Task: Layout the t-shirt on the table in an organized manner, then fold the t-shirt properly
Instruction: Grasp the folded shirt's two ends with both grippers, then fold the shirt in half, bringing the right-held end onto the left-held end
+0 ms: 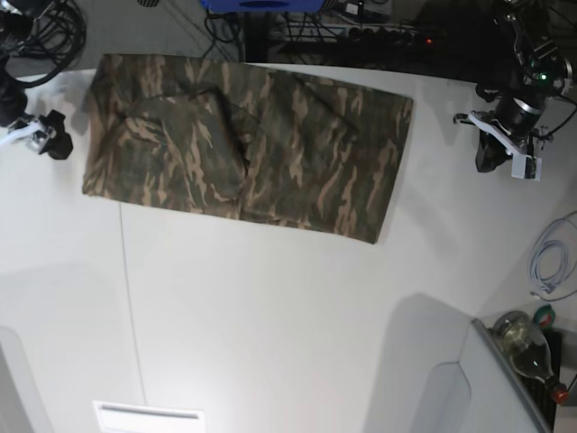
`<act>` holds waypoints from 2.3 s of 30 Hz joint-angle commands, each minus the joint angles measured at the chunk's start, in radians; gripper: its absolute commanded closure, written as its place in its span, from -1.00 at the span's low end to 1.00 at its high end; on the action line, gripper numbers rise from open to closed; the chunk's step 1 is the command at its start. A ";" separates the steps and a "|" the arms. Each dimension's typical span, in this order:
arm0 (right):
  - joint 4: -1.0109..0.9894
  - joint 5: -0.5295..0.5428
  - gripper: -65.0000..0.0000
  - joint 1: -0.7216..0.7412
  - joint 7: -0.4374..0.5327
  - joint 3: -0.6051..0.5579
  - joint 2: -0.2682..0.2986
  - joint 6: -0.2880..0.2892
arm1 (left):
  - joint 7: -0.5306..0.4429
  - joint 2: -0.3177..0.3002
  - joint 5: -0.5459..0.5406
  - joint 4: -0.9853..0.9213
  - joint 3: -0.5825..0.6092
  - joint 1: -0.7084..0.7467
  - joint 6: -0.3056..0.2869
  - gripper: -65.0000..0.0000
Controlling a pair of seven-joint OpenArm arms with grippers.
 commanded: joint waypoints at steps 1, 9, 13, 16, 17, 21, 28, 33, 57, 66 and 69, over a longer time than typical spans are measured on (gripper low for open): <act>-0.029 0.024 -0.67 0.005 0.008 -0.001 0.024 0.039 | -0.017 -0.026 -0.011 -0.023 0.001 -0.023 -0.005 1.00; -0.096 0.025 -0.67 -0.025 0.004 -0.123 0.035 0.077 | -0.044 -0.054 0.044 -0.195 0.118 -0.144 -0.005 1.00; -0.092 0.027 -0.66 -0.039 0.005 -0.186 -0.008 0.077 | -0.116 -0.025 0.130 -0.244 0.196 -0.167 -0.005 1.00; -0.090 0.027 -0.65 -0.041 0.004 -0.229 -0.027 0.077 | -0.116 0.000 0.149 -0.248 0.240 -0.167 -0.005 1.00; -0.090 0.027 -0.65 -0.041 0.004 -0.251 -0.030 0.077 | -0.116 0.003 0.149 -0.253 0.259 -0.167 -0.005 1.00; -0.090 0.027 -0.65 -0.041 0.004 -0.312 -0.036 0.077 | -0.116 0.008 0.149 -0.256 0.322 -0.158 -0.005 1.00; -0.095 0.021 -0.30 -0.016 0.004 -0.337 -0.027 0.077 | -0.114 0.040 0.149 -0.255 0.365 -0.158 -0.005 1.00; -0.105 0.021 0.33 0.031 -0.050 -0.337 0.007 0.077 | -0.114 0.083 0.150 -0.256 0.366 -0.165 -0.005 1.00; 0.313 0.019 1.00 0.148 -0.328 -0.504 -0.002 -0.136 | -0.113 0.180 0.149 -0.247 0.688 -0.196 0.111 1.00; 0.401 0.019 1.00 0.097 -0.285 -0.659 -0.070 -0.195 | -0.111 0.183 0.149 -0.247 0.691 -0.212 0.111 1.00; 0.401 0.019 1.00 0.094 -0.256 -0.719 -0.071 -0.200 | -0.111 0.181 0.149 -0.247 0.690 -0.212 0.111 1.00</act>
